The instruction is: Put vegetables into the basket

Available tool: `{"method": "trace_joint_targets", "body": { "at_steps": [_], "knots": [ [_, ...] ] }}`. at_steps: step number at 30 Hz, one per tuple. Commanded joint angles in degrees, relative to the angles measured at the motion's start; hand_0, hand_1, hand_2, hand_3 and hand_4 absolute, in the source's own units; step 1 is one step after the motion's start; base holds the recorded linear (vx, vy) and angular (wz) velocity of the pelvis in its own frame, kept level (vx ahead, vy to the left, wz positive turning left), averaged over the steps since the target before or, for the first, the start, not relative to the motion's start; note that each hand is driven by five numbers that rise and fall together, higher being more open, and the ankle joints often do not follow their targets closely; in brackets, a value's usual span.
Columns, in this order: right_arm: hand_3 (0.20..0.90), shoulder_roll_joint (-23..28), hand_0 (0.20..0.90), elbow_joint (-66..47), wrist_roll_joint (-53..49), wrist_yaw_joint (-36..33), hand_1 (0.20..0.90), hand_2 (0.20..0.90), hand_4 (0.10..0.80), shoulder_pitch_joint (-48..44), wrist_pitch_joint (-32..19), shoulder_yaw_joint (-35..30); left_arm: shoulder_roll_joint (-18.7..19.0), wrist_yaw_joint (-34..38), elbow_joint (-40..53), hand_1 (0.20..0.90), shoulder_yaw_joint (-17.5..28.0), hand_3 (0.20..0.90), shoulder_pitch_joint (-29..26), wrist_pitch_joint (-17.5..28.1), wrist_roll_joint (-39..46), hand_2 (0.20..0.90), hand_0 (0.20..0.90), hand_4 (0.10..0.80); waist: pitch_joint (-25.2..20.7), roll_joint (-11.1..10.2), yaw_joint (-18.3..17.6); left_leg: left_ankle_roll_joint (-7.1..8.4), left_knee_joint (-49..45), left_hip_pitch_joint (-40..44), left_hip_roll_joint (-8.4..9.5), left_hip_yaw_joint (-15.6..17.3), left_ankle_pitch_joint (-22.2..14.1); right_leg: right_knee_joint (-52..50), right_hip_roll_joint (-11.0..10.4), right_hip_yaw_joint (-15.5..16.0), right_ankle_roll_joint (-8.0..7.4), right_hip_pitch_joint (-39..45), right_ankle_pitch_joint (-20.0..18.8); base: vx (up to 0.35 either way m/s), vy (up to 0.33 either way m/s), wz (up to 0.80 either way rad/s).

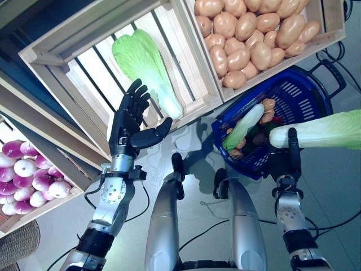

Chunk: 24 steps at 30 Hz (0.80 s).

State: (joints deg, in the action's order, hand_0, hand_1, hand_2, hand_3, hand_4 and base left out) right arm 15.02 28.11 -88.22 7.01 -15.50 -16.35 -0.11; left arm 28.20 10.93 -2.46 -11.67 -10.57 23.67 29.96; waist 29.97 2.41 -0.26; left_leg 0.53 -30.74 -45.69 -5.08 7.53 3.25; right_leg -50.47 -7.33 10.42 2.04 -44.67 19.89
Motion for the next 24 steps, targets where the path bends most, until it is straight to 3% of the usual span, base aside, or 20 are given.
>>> {"method": "trace_joint_targets", "body": {
  "at_steps": [1,4,12,24],
  "knots": [
    [0.300,3.7,0.300,-3.4,2.4,-2.9,0.300,0.300,0.400,-5.2,0.5,-1.2,0.3,0.5,5.4,0.900,-0.1,0.900,-4.9,4.4,-2.5,0.900,0.900,0.800,-0.2,0.6,0.4,-0.34,-13.1,-1.1,0.24,-0.5,-14.5,2.4,-1.1,0.5,-1.62,0.1,-6.1,0.005,-0.007,0.07],
    [0.300,4.4,0.300,-0.2,3.3,-7.5,0.300,0.300,0.400,-7.4,1.0,-1.6,0.5,-0.2,5.2,0.900,-1.0,0.900,-5.7,3.2,-1.8,0.900,0.900,0.800,-0.2,0.5,1.1,-0.37,-15.6,-2.3,0.70,-0.8,-15.7,0.0,-1.6,0.9,-1.83,-1.1,-5.7,0.021,-0.031,0.13],
    [0.300,10.4,0.300,14.0,9.4,-14.8,0.300,0.300,0.400,-15.7,15.1,-1.4,2.0,-2.2,5.7,0.900,-2.6,0.900,-8.1,-1.1,1.1,0.900,0.900,0.800,-0.2,-0.2,3.9,-1.10,-19.9,-4.5,2.06,-1.8,-17.7,-3.1,-2.7,2.1,-1.83,-2.9,-6.1,0.030,-0.037,0.08],
    [0.300,13.0,0.300,31.2,4.5,-20.6,0.300,0.300,0.400,-21.4,20.5,-3.9,4.6,-2.4,6.1,0.900,-4.8,0.900,-9.6,-4.0,1.1,0.900,0.900,0.800,-0.2,0.3,5.9,-2.15,-19.9,-5.6,3.12,-2.6,-17.5,-2.7,-2.7,3.4,-2.32,-3.7,-7.9,0.023,-0.050,0.09]
  ]
}}
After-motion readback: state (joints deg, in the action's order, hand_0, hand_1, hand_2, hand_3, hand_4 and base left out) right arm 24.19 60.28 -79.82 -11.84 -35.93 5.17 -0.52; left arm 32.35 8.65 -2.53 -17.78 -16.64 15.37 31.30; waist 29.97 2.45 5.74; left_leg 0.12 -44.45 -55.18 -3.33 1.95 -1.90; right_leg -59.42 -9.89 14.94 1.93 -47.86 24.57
